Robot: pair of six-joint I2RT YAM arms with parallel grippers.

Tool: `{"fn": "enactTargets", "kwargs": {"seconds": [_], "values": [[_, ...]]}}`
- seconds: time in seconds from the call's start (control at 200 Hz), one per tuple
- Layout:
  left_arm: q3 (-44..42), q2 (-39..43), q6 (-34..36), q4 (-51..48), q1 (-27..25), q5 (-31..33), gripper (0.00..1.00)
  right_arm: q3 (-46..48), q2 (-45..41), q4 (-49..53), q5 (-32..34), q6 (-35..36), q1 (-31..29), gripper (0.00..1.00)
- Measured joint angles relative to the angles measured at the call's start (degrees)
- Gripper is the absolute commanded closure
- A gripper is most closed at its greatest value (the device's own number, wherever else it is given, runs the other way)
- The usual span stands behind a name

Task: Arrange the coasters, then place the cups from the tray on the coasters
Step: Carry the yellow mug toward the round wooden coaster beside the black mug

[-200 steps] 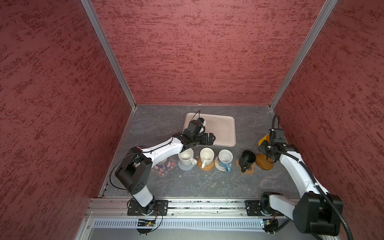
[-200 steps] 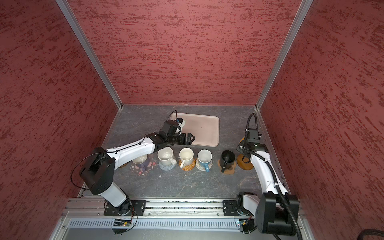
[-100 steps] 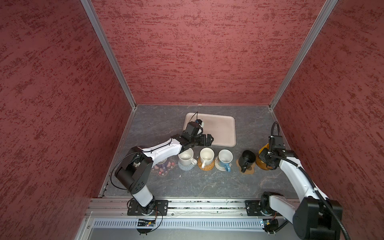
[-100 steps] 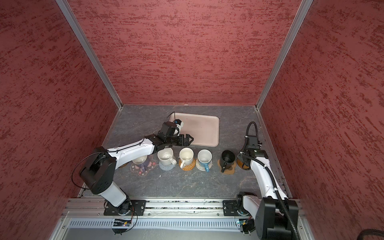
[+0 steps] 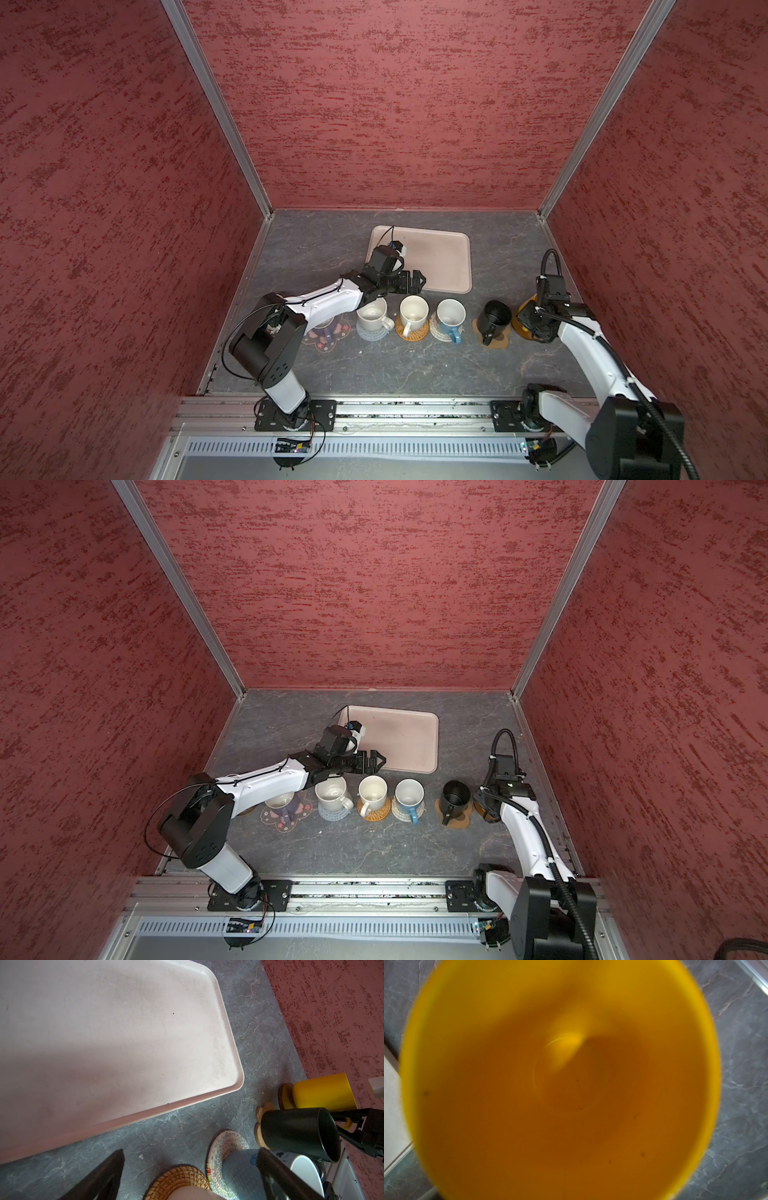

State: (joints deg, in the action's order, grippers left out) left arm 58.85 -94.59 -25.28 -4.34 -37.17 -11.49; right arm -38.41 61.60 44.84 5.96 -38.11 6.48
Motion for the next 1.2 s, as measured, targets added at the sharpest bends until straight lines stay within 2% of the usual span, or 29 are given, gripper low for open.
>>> {"fn": "enactTargets", "kwargs": {"seconds": [0.696, 1.197], "values": [[-1.44, 0.0, -0.87, 1.01, 0.66, -0.17, 0.0, 1.42, 0.28, -2.62, -0.35, 0.0, 0.0, 1.0], [-2.89, 0.63, -1.05, 1.86, 1.27, -0.28, 0.01, 1.42, -2.69, 0.85, -0.24, -1.2, -0.11, 1.0]]}}
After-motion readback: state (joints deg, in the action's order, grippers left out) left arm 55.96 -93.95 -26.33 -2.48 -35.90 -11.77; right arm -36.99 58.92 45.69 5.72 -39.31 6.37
